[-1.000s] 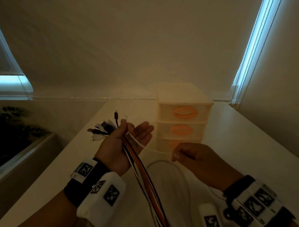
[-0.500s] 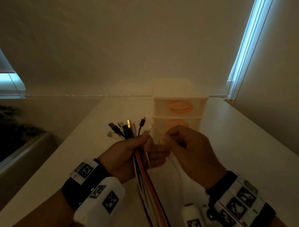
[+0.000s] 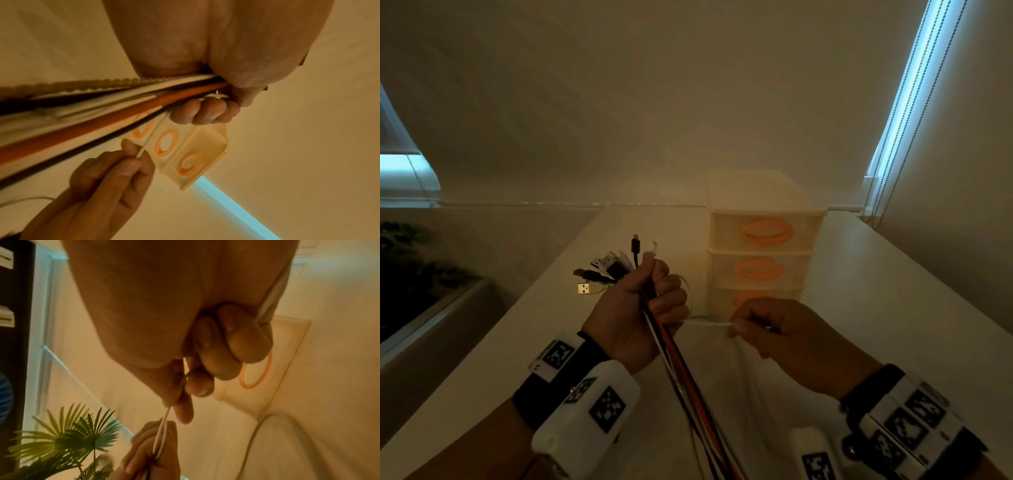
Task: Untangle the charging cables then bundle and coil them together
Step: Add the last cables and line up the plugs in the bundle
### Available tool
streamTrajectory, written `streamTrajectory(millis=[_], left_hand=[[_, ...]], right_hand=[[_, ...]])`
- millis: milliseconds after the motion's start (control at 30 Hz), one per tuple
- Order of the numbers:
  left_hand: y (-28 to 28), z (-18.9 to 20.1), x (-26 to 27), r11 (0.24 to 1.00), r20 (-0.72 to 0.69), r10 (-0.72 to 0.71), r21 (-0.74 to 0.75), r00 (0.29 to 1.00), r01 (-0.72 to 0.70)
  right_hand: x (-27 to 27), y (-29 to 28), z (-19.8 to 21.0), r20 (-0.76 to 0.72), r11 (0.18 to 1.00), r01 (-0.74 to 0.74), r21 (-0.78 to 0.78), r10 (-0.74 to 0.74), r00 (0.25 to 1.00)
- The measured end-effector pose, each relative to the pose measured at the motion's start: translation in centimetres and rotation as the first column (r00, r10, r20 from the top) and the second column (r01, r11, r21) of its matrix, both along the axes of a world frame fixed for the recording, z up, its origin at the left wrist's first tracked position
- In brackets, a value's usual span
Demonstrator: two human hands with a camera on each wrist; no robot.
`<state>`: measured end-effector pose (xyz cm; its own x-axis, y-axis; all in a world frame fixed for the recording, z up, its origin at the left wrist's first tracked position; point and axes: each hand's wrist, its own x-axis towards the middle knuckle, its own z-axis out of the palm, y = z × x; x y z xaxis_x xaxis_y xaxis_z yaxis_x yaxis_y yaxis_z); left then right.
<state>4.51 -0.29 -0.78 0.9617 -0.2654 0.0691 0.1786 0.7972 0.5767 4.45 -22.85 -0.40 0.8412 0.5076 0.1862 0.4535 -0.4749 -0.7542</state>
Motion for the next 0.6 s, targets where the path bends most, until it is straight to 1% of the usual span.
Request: streamTrajectory(millis=[67,133,200,233,300,333,367,400,433,467,500,533,567,600], left_hand=[[0.6,0.0,0.3,1.000,0.005,0.004,-0.015,1.000,-0.004],[0.8,0.0,0.4,1.000,0.000,0.013,-0.005,1.000,-0.013],[0.6,-0.1,0.4,1.000,0.003,-0.004,-0.003,1.000,0.004],[0.7,-0.1,0.4,1.000,0.008,-0.020,-0.005,1.000,0.020],[1.0,0.1,0.3,0.998,0.027,-0.061,0.001,0.998,0.061],[1.2,0.2,0.2,0.996,0.037,-0.087,0.018,0.996,0.087],[1.1,0.3,0.1,0.992,0.043,-0.120,0.049,0.992,0.118],[1.0,0.4,-0.2,0.984,0.043,-0.154,0.095,0.987,0.150],[0.6,0.5,-0.6,0.971,0.037,-0.189,0.158,0.981,0.181],[0.0,0.5,-1.0,0.951,0.028,-0.220,0.231,0.975,0.208],[-0.6,0.4,-1.4,0.925,0.018,-0.249,0.302,0.968,0.232],[-1.2,0.3,-1.9,0.897,0.007,-0.279,0.360,0.960,0.258],[-1.7,0.2,-2.2,0.871,-0.011,-0.314,0.394,0.949,0.292],[-2.1,0.2,-2.5,0.854,-0.030,-0.339,0.410,0.940,0.321]], right_hand=[[0.1,-0.3,0.3,-0.119,0.997,-0.059,-0.050,0.052,0.991],[0.5,-0.8,0.3,-0.197,0.988,-0.034,-0.151,0.003,0.980],[0.8,-1.3,0.3,-0.201,0.975,0.022,-0.221,-0.068,0.977],[0.9,-1.4,0.2,-0.230,0.975,0.022,-0.220,-0.074,0.970],[0.9,-1.6,0.4,-0.333,0.979,-0.011,-0.203,-0.059,0.941],[0.9,-1.8,0.6,-0.347,0.969,-0.014,-0.247,-0.075,0.935],[1.1,-2.1,0.7,-0.308,0.947,0.011,-0.322,-0.116,0.944],[1.4,-2.3,0.8,-0.216,0.917,0.069,-0.393,-0.165,0.963],[1.6,-2.4,0.8,-0.090,0.892,0.158,-0.423,-0.215,0.973],[1.8,-2.3,0.9,0.041,0.883,0.260,-0.391,-0.266,0.963],[1.8,-2.0,0.8,0.163,0.886,0.344,-0.311,-0.307,0.938],[1.7,-1.4,0.5,0.262,0.900,0.388,-0.200,-0.332,0.906],[1.5,-0.6,0.1,0.326,0.921,0.383,-0.070,-0.342,0.881],[1.2,0.2,-0.3,0.343,0.940,0.337,0.057,-0.336,0.877]])
